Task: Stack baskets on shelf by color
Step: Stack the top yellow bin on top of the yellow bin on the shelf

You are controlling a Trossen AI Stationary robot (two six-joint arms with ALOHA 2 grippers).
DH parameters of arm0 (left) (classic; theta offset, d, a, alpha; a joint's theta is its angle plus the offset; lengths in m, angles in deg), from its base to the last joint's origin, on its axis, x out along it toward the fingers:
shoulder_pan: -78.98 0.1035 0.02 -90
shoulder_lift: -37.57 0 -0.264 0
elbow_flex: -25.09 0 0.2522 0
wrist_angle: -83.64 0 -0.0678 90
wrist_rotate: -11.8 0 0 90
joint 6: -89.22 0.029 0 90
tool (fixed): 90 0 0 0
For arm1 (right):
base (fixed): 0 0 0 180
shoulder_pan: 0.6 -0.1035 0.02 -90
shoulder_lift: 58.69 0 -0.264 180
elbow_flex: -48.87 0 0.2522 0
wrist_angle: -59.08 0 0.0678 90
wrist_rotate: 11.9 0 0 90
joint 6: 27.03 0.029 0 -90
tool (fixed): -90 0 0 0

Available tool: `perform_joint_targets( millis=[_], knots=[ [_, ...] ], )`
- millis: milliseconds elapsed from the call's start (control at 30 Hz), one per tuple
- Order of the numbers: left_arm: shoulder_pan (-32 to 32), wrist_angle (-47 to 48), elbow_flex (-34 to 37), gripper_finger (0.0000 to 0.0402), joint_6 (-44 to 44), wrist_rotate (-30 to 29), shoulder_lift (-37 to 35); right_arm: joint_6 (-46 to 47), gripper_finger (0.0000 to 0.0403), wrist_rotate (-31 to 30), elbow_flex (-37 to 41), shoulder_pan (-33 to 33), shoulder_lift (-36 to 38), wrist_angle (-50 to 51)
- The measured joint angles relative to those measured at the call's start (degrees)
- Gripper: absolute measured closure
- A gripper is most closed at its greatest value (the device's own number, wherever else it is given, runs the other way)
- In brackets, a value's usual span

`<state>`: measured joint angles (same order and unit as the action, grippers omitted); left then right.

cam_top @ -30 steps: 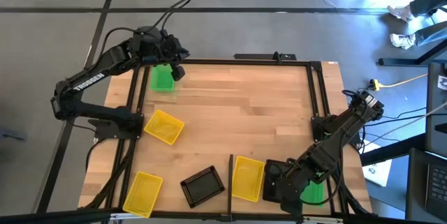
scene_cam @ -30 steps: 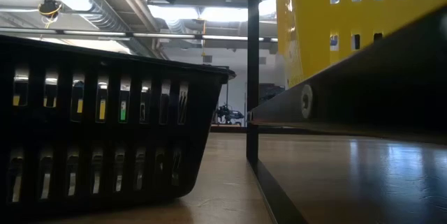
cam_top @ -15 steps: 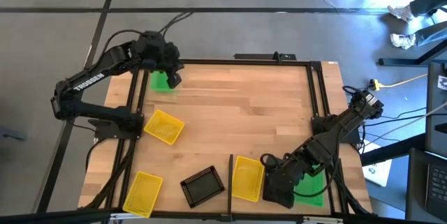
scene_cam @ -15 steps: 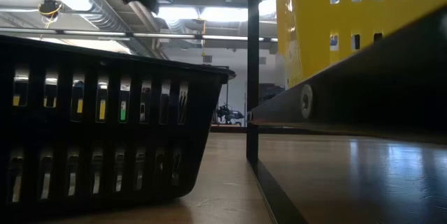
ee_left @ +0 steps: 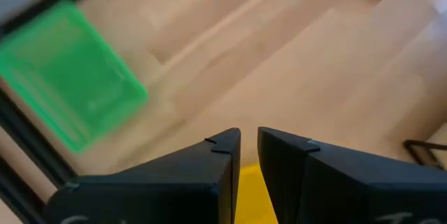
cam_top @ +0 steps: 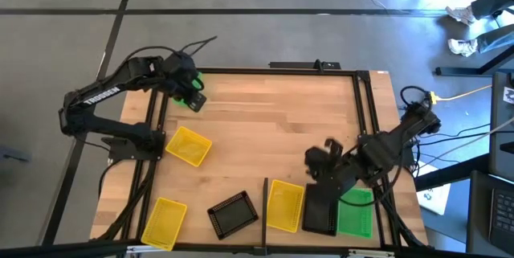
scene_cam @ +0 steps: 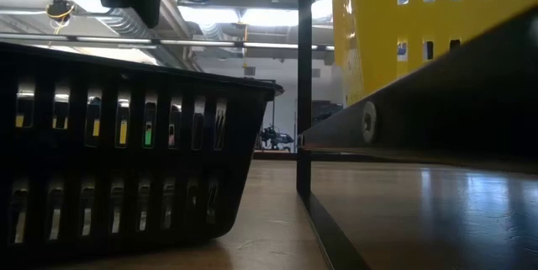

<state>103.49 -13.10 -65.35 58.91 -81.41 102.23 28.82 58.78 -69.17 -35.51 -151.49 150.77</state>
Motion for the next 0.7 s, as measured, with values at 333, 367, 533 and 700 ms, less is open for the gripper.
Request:
perform_joint_targets(
  millis=[333,367,533,700],
  knots=[
    [-7.73,0.68,2.61,0.0360,-9.43,2.09,-0.02,-8.26,0.0401,-21.77,-11.23,3.08,0.00,4.42],
    [-8.29,0.70,3.35,0.0360,-8.68,1.98,-0.02,-9.17,0.0401,-22.26,-11.92,3.54,0.00,4.42],
    [-9.98,0.73,6.68,0.0360,-2.28,1.85,-0.02,-14.43,0.0400,-20.84,-13.43,5.45,0.00,4.27],
    [-10.08,0.74,9.30,0.0359,2.37,1.80,-0.02,-16.98,0.0391,-16.91,-13.43,8.18,0.00,4.27]
  ],
)
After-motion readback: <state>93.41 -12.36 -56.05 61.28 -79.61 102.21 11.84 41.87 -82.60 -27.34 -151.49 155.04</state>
